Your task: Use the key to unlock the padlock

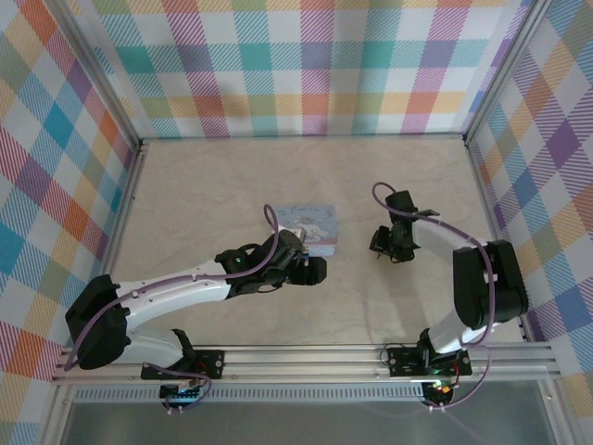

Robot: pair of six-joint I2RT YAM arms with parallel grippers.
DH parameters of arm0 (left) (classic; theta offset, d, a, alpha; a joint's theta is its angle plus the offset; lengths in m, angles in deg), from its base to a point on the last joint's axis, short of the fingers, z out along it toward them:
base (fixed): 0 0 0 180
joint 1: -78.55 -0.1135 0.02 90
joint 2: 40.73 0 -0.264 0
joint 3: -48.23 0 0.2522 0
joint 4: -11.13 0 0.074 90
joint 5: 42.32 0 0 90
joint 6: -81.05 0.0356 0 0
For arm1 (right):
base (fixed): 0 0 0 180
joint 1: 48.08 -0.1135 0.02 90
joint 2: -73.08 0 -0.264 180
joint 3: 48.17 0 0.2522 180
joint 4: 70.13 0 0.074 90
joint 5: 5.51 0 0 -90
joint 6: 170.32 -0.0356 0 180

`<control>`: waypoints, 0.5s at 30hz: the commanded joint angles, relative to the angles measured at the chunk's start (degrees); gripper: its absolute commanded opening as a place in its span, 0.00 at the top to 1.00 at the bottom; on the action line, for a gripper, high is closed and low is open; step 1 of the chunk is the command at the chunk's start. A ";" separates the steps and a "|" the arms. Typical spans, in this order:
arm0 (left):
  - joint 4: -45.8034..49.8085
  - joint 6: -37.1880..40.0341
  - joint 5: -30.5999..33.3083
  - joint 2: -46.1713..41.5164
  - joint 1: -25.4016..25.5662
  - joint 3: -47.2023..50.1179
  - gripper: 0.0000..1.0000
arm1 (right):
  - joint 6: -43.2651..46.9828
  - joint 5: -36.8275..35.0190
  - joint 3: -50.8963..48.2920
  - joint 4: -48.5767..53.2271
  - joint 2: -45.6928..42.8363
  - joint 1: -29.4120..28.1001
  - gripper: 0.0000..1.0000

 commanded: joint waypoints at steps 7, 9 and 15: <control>-1.47 -1.50 0.72 -0.18 0.84 0.73 0.16 | 1.27 0.87 2.25 -1.72 4.08 0.31 0.55; -1.99 -1.72 0.72 -0.13 0.84 1.08 0.16 | 1.47 0.86 2.44 -1.81 4.85 0.23 0.56; -2.37 -2.11 0.91 -0.11 0.84 1.63 0.16 | 1.96 1.91 2.93 -2.38 7.49 0.25 0.75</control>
